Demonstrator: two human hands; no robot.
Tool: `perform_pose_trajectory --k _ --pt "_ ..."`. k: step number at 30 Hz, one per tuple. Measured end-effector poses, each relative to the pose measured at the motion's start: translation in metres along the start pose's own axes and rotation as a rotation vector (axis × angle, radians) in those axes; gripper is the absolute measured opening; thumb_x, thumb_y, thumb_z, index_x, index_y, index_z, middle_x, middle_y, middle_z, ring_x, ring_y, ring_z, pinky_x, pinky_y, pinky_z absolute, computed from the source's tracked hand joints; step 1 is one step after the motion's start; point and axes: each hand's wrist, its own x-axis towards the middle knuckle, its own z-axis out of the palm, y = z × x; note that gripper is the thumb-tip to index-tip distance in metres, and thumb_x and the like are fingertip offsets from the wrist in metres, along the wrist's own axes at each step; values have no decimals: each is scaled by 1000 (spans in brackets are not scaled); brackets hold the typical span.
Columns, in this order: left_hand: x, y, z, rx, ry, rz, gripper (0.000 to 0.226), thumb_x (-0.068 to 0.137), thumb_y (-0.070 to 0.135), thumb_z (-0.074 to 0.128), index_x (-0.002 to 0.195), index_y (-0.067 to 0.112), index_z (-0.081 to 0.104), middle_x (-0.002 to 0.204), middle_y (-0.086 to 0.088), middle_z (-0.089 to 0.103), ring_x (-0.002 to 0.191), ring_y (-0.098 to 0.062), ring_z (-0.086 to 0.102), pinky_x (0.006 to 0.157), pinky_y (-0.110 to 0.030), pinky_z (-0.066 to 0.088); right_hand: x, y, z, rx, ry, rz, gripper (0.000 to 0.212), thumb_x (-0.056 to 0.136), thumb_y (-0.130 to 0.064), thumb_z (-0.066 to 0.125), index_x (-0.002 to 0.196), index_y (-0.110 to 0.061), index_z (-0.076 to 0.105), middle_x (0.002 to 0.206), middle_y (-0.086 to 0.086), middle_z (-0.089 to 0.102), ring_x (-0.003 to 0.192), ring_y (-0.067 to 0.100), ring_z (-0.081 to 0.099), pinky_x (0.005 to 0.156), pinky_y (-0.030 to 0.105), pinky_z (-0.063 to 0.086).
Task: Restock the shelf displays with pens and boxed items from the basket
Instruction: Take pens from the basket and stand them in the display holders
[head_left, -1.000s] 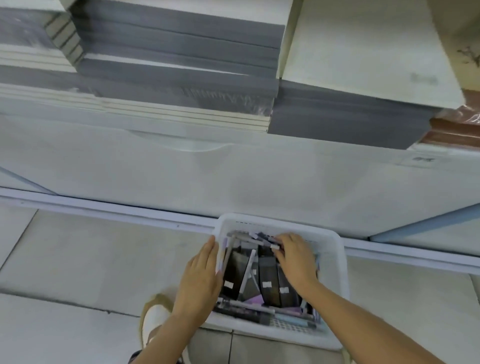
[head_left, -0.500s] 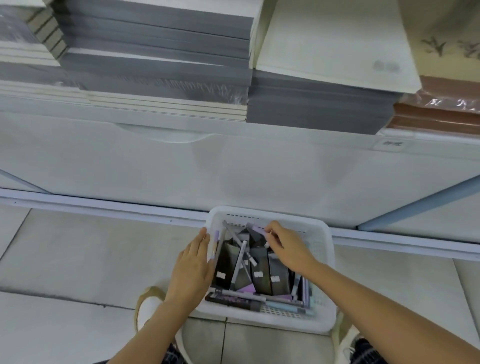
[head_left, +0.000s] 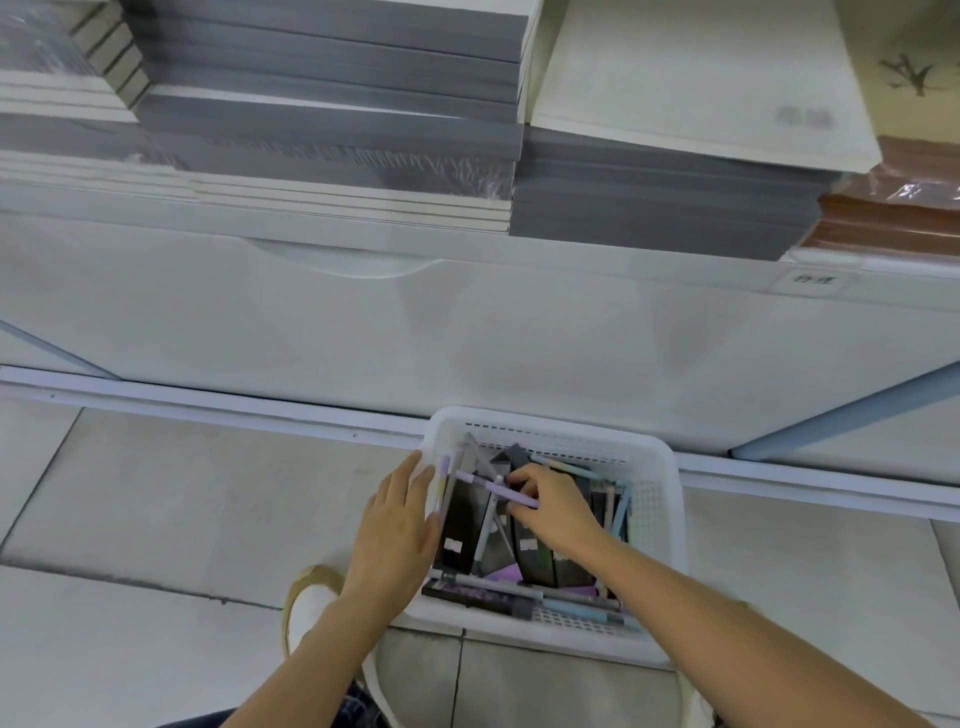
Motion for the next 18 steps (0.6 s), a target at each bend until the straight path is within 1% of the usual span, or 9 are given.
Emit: perform_pose_trajectory --k 2,4,7,9,11,13,14,16,18 --pt "2 5 0 -39 98 34 34 93 10 58 128 7 57 132 -14 53 117 -29 53 97 -38 46 -6 0 -12 149 -25 7 20 91 -17 63 111 -18 65 85 -7 61 68 0 53 61 8 42" --pt "5 14 -2 -204 130 -2 21 97 13 54 115 11 64 112 -5 58 101 -19 55 89 -31 49 -14 -1 -24 286 -51 34 12 91 -19 62 103 -21 65 85 -5 63 64 -1 53 58 9 41" --pt "11 34 -6 -614 -94 -110 14 98 29 54 108 25 62 99 5 59 89 -7 56 78 -14 46 -27 -12 -34 430 -144 41 11 91 -20 64 101 -22 62 82 -6 62 59 -2 53 55 10 41" --pt "13 51 -7 -983 -248 -189 18 97 33 54 110 22 62 100 4 67 94 -7 62 82 -14 49 -32 -24 -32 417 -225 -4 15 91 -19 64 105 -20 62 89 -3 64 68 4 58 62 13 45" --pt "15 63 -5 -1150 -210 -363 26 101 31 47 113 14 63 101 -1 70 98 -10 65 85 -22 51 -35 -35 -27 428 -304 -62 18 91 -17 63 109 -17 63 98 1 67 79 7 64 72 17 51" --pt "17 67 -7 -1216 -59 -539 30 104 27 40 106 9 64 93 -6 71 86 -14 68 74 -26 55 -36 -41 -22 485 -346 -107 13 92 -17 63 104 -21 65 96 2 69 75 6 66 69 19 52" --pt "18 64 -8 -1239 25 -576 31 104 25 39 99 8 64 87 -7 70 80 -17 68 71 -28 56 -35 -43 -21 509 -320 -114 11 93 -18 62 103 -24 65 94 1 69 73 4 66 66 17 52" --pt "21 51 -14 -1228 166 -590 28 104 19 39 86 8 57 69 -4 63 67 -20 62 68 -32 54 -29 -40 -19 509 -143 -66 13 95 -21 60 108 -21 63 94 1 69 70 5 67 64 19 55" --pt "22 36 -18 -1195 209 -578 22 103 16 40 83 10 49 58 0 49 54 -17 51 60 -33 51 -19 -32 -15 414 52 34 22 95 -25 59 115 -16 56 92 0 67 67 7 65 62 19 53"
